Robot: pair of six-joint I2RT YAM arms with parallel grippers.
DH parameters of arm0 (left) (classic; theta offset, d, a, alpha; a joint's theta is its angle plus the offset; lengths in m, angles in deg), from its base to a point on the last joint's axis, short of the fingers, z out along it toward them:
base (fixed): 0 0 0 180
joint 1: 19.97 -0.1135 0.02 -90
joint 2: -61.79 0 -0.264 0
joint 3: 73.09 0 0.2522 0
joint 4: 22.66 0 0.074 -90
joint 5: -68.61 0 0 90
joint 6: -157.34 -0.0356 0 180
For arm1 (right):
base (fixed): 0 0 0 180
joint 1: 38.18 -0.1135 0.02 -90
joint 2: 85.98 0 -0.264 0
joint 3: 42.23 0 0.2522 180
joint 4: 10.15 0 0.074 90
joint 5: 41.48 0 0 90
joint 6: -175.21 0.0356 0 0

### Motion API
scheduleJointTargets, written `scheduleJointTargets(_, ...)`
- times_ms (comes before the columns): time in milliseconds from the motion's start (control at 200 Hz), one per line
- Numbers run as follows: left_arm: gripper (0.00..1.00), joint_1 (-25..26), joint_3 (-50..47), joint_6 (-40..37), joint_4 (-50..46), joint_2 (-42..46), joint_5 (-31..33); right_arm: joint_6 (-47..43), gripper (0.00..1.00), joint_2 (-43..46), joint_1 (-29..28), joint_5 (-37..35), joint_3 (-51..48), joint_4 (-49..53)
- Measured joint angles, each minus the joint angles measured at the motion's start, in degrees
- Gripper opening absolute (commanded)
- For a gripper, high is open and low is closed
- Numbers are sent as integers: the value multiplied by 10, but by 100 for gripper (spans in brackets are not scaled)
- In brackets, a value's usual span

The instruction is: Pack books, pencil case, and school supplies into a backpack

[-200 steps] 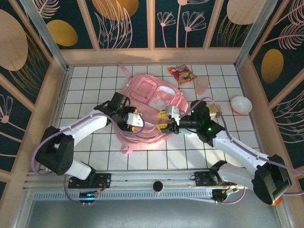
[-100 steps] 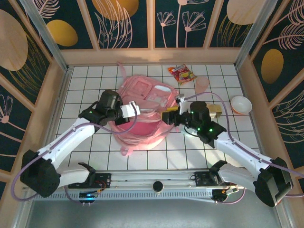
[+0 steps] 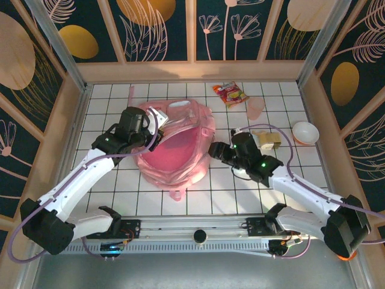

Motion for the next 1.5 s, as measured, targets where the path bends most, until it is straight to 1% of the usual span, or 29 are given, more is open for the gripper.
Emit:
scheduleJointTargets(125, 0, 0, 4, 23, -8, 0, 2, -9, 70, -36, 75, -14, 47, 88)
scheduleJointTargets(220, 0, 0, 4, 33, -10, 0, 2, -24, 74, -69, 133, -25, 70, 129)
scheduleJointTargets(320, 0, 0, 4, 35, -10, 0, 2, -46, 76, -113, 193, -33, 75, 143)
scheduleJointTargets(385, 0, 0, 4, 35, -9, 0, 2, -61, 78, -150, 223, -34, 81, 145)
scheduleJointTargets(510, 0, 0, 4, 35, -2, 0, 2, -89, 79, -235, 251, -35, 115, 144)
scheduleJointTargets(721, 0, 0, 4, 35, 6, 0, 2, -132, 79, -359, 255, -33, 192, 127)
scheduleJointTargets(901, 0, 0, 4, 35, 12, 0, 7, -166, 77, -389, 242, 2, 219, 101)
scheduleJointTargets(1041, 0, 0, 3, 35, 15, 0, 13, -178, 80, -392, 214, 13, 236, 98)
scheduleJointTargets(1216, 0, 0, 1, 35, 16, 0, 13, -184, 83, -360, 191, -9, 240, 129)
scheduleJointTargets(1366, 0, 0, -4, 35, 25, 0, 13, -208, 83, -330, 179, -21, 217, 145)
scheduleJointTargets(1496, 0, 0, -6, 35, 32, 0, 13, -236, 83, -334, 164, -21, 193, 156)
